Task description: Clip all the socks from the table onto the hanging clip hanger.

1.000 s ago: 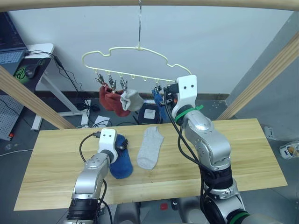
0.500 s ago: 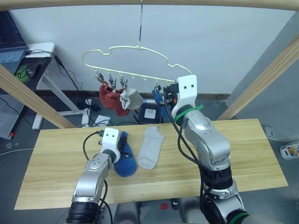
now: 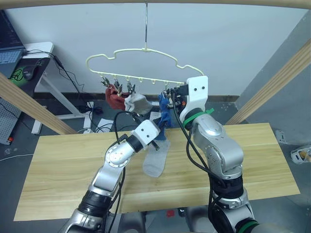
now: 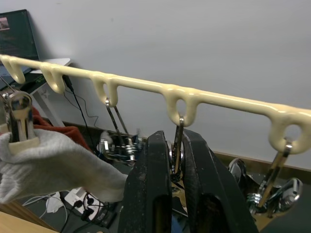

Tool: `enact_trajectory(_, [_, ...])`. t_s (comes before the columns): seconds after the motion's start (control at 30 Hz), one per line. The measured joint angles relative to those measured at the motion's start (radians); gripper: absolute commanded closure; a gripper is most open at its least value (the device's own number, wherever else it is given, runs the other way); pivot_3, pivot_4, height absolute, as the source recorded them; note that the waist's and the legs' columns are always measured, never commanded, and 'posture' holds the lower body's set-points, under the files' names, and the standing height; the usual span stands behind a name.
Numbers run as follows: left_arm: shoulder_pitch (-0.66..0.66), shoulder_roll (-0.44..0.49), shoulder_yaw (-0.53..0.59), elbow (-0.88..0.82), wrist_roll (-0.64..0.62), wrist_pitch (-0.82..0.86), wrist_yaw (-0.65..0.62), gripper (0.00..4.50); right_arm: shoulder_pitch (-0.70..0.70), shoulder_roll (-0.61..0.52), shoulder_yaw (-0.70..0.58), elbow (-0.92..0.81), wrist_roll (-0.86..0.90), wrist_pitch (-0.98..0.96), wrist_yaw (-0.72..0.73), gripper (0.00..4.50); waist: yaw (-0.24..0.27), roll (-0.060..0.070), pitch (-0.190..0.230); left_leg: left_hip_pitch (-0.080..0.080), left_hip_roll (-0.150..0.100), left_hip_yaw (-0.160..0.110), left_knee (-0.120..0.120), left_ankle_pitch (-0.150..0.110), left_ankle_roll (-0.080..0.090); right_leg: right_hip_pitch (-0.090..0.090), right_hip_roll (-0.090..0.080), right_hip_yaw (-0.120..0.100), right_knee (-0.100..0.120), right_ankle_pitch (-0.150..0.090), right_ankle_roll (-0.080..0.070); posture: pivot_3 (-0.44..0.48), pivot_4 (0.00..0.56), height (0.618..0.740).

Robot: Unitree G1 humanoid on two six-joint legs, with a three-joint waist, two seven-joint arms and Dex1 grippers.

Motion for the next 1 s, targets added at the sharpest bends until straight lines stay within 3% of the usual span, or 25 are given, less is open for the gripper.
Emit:
enact_trajectory(0.37, [-0.137, -0.046, -0.019, 0.226, 0.139, -0.193, 0.114, 4.5, -0.003, -0.012, 0.001, -0.042, 0.019, 0.038, 0.005, 4.49, -0.021, 0.0, 0.0, -0.004, -0.001, 0.0, 0.001, 0.0, 0.0, -0.004, -0.001, -0.002, 0.001, 0.0, 0.0, -0.257, 0.285, 0.74])
enact_trajectory(1.0, [-0.194, -0.061, -0.026, 0.316, 0.186, -0.277, 0.151, 4.5, 0.006, -0.025, 0.023, -0.061, 0.017, 0.061, 0.021, 4.49, -0.027, 0.0, 0.0, -0.004, -0.001, 0.0, 0.003, 0.001, 0.001, -0.004, -0.001, -0.003, 0.004, 0.0, 0.0, -0.261, 0.284, 0.74])
